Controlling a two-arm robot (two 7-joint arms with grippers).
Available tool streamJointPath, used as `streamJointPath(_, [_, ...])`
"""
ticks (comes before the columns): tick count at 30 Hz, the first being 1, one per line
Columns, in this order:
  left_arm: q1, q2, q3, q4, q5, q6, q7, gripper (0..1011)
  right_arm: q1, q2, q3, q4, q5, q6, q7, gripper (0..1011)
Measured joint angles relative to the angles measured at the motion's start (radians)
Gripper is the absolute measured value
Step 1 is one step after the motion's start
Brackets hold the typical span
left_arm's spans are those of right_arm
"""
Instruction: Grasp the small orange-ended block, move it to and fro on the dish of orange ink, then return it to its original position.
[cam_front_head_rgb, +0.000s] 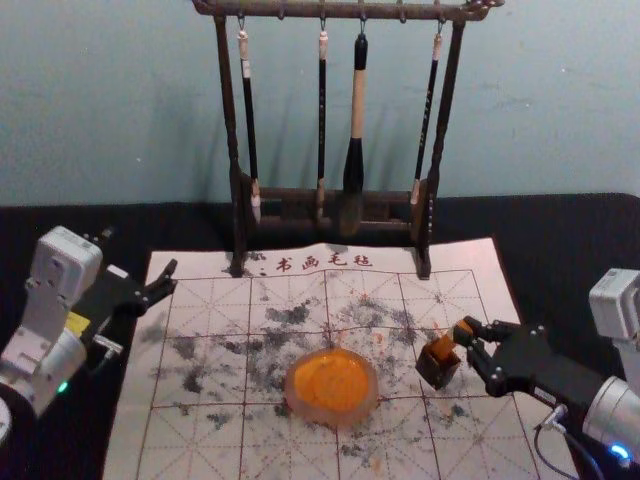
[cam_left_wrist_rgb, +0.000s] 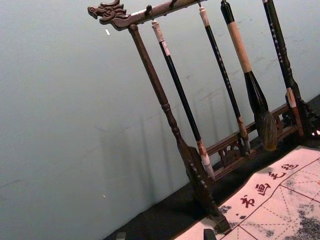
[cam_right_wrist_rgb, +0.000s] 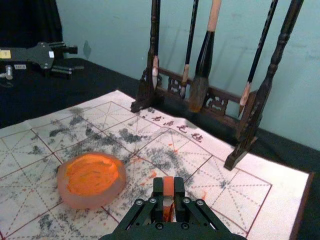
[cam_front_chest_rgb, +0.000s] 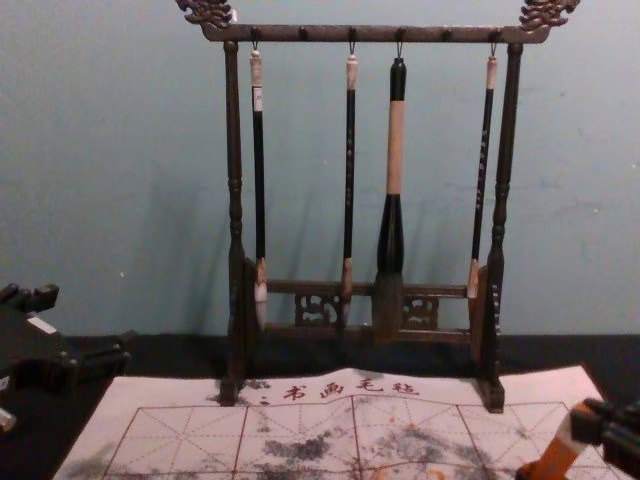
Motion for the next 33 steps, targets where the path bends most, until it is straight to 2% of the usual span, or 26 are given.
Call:
streamJointPath(9, [0.000,0.000,0.000,0.000,0.000,0.000,0.000,1001,-0.012,0.016,0.027,-0.053,0.003,-0.018,0.000,92])
streamJointPath(16, [0.000,0.000,0.000,0.000,0.000,0.000,0.000,1001,0.014,0.021,0.020,-0.063,-0.001,-0.031,0.026,92])
streamJointPath(25, [0.000,0.000,0.000,0.000,0.000,0.000,0.000,1001,0.083,0.007,-0.052,-0.040,-0.039,-0.032,0.072,92])
streamJointPath(31, [0.000,0.000,0.000,0.000,0.000,0.000,0.000,1001,0.139,-0.010,-0.129,-0.009,-0.079,-0.028,0.107,92])
streamJointPath(33, [0.000,0.000,0.000,0.000,0.000,0.000,0.000,1001,0.149,-0.013,-0.143,0.000,-0.088,-0.027,0.112,92])
